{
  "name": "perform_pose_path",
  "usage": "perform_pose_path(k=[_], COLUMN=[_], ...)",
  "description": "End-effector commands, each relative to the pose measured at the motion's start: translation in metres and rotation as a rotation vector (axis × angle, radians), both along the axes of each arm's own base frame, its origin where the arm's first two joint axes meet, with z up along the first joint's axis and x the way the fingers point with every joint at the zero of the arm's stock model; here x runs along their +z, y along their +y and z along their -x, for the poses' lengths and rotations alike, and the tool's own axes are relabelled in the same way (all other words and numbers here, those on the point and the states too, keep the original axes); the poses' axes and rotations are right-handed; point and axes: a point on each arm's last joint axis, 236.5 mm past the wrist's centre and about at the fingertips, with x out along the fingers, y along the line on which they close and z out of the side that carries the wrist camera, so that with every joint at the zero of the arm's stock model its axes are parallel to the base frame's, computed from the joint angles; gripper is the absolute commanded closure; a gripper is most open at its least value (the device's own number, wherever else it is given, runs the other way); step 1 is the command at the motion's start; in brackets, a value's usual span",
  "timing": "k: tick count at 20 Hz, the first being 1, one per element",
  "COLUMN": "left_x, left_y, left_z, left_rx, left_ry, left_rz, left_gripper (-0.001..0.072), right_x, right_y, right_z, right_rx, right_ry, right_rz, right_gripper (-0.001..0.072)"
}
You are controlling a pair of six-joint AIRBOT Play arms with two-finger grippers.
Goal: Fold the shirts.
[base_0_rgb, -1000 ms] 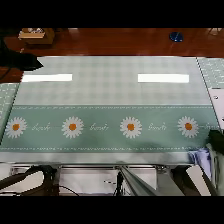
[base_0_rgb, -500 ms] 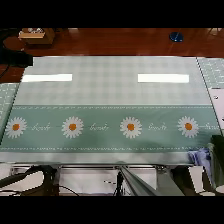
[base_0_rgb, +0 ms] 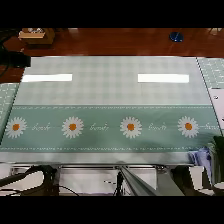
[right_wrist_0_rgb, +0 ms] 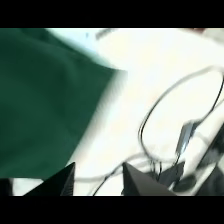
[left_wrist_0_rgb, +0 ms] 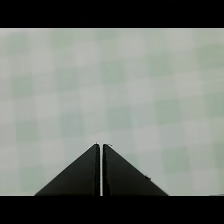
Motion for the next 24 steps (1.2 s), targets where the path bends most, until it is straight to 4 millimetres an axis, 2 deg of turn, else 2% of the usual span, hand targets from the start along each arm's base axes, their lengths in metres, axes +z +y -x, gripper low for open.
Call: perform_pose_path(k=[1, 2, 3, 4, 5, 6, 7, 8, 9, 10, 11, 13, 14, 16, 18, 19, 20, 24], left_x=[0.000, 0.000, 0.000, 0.001, 0.002, 0.004, 0.007, 0.004, -0.001, -0.009, -0.017, -0.037, -0.047, -0.067, -0.082, -0.087, -0.091, -0.093], left_y=[0.005, 0.005, 0.003, -0.001, -0.009, -0.021, -0.036, -0.052, -0.067, -0.084, -0.103, -0.146, -0.167, -0.189, -0.201, -0.208, -0.214, -0.221], left_z=[0.000, 0.000, 0.000, -0.001, -0.002, -0.004, -0.006, -0.006, -0.004, -0.002, 0.001, 0.015, 0.025, 0.037, 0.043, 0.047, 0.054, 0.066], left_rx=[0.018, 0.018, 0.017, 0.013, 0.009, 0.002, -0.011, -0.035, -0.066, -0.106, -0.145, -0.213, -0.255, -0.278, -0.278, -0.290, -0.296, -0.298], left_ry=[-0.002, -0.001, -0.002, -0.005, -0.012, -0.022, -0.027, -0.013, 0.010, 0.043, 0.075, 0.172, 0.227, 0.299, 0.334, 0.351, 0.375, 0.415], left_rz=[0.004, 0.004, 0.010, 0.027, 0.066, 0.127, 0.199, 0.235, 0.238, 0.235, 0.237, 0.260, 0.257, 0.194, 0.117, 0.098, 0.090, 0.085], left_gripper=[0.0649, 0.0648, 0.0647, 0.0589, 0.0366, 0.0223, 0.0219, 0.0222, 0.0228, 0.0230, 0.0230, 0.0230, 0.0230, 0.0230, 0.0222, 0.0124, -0.0013, -0.0013], right_x=[-0.002, -0.004, -0.005, 0.001, 0.016, 0.042, 0.074, 0.107, 0.124, 0.126, 0.116, 0.079, 0.058, 0.026, 0.007, 0.001, -0.002, 0.001], right_y=[-0.030, -0.041, -0.059, -0.081, -0.097, -0.100, -0.091, -0.070, -0.044, -0.012, 0.018, 0.082, 0.115, 0.166, 0.199, 0.212, 0.225, 0.252], right_z=[-0.010, -0.025, -0.056, -0.105, -0.165, -0.238, -0.304, -0.364, -0.406, -0.440, -0.464, -0.495, -0.501, -0.506, -0.506, -0.506, -0.506, -0.504], right_rx=[0.095, 0.134, 0.208, 0.312, 0.413, 0.529, 0.632, 0.713, 0.779, 0.858, 0.922, 1.008, 1.045, 1.136, 1.168, 1.183, 1.210, 1.303], right_ry=[-0.030, -0.078, -0.166, -0.300, -0.468, -0.685, -0.893, -1.096, -1.221, -1.279, -1.284, -1.226, -1.174, -1.078, -1.020, -1.003, -0.995, -0.993], right_rz=[0.091, 0.126, 0.184, 0.271, 0.358, 0.437, 0.497, 0.526, 0.487, 0.396, 0.291, 0.049, -0.072, -0.238, -0.322, -0.348, -0.370, -0.393], right_gripper=[0.0318, 0.0318, 0.0319, 0.0319, 0.0323, 0.0323, 0.0324, 0.0325, 0.0326, 0.0326, 0.0326, 0.0326, 0.0327, 0.0326, 0.0320, 0.0246, 0.0141, 0.0119])
